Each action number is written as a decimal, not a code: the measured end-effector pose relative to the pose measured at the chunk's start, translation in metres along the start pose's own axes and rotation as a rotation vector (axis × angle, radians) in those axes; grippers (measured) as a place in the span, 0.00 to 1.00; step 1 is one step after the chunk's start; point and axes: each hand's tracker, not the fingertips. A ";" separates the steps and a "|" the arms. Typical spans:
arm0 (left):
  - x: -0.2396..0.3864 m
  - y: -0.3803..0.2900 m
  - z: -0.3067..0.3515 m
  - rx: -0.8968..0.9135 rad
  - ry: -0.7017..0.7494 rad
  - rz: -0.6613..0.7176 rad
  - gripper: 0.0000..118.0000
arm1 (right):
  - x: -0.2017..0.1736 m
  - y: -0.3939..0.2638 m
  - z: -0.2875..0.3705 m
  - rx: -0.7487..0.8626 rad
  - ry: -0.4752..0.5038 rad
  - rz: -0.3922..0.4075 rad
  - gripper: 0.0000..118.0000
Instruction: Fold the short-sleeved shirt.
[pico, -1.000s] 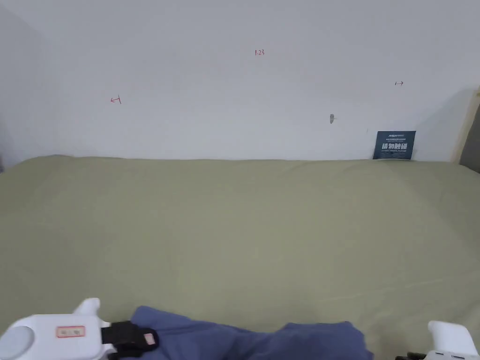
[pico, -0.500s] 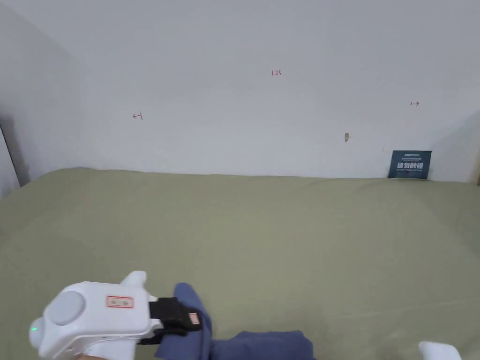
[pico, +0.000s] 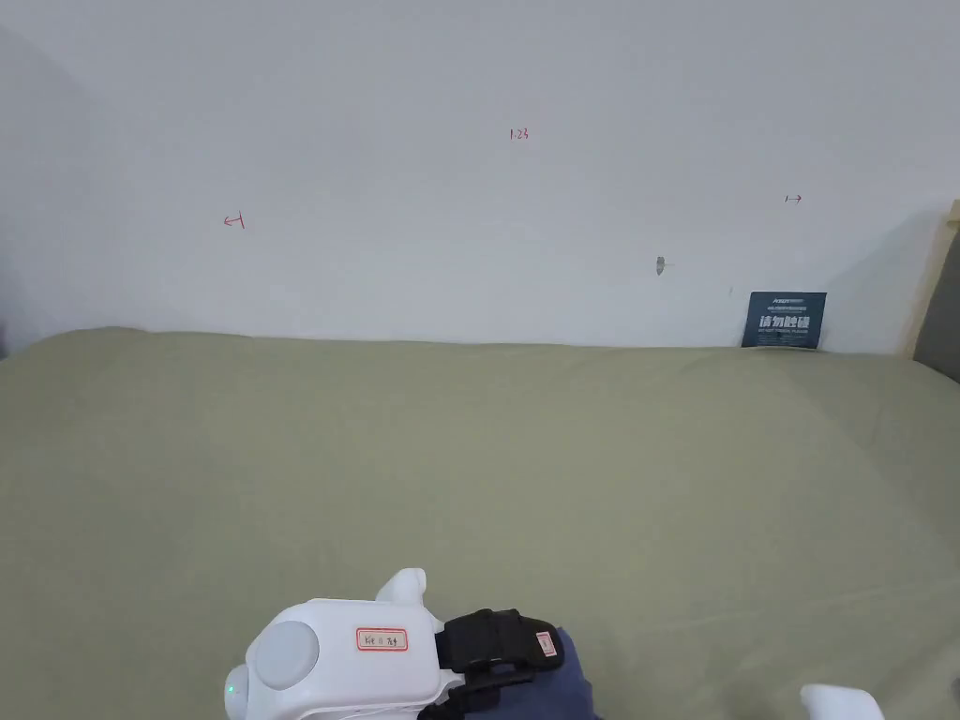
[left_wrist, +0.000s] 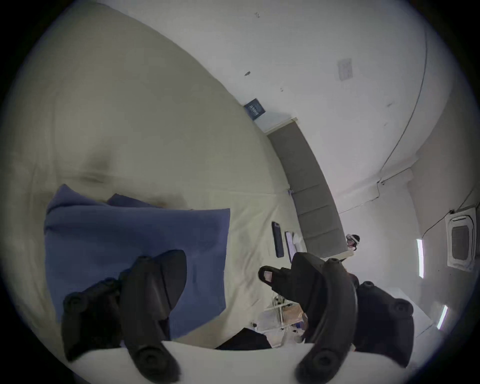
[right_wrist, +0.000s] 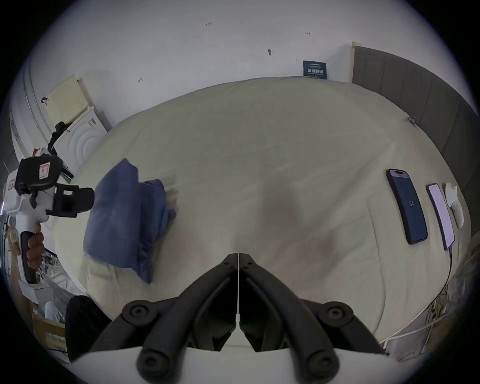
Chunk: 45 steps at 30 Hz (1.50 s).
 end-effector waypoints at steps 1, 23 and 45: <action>-0.004 -0.001 0.001 0.019 -0.003 0.000 0.75 | 0.000 0.000 0.001 0.003 0.002 -0.002 0.00; 0.004 -0.034 0.000 -0.166 -0.049 -0.225 0.01 | -0.025 0.012 0.024 0.139 0.251 -0.032 0.00; -0.140 0.025 0.074 -0.036 -0.103 0.084 0.96 | -0.101 0.056 -0.098 -0.321 0.325 0.005 0.00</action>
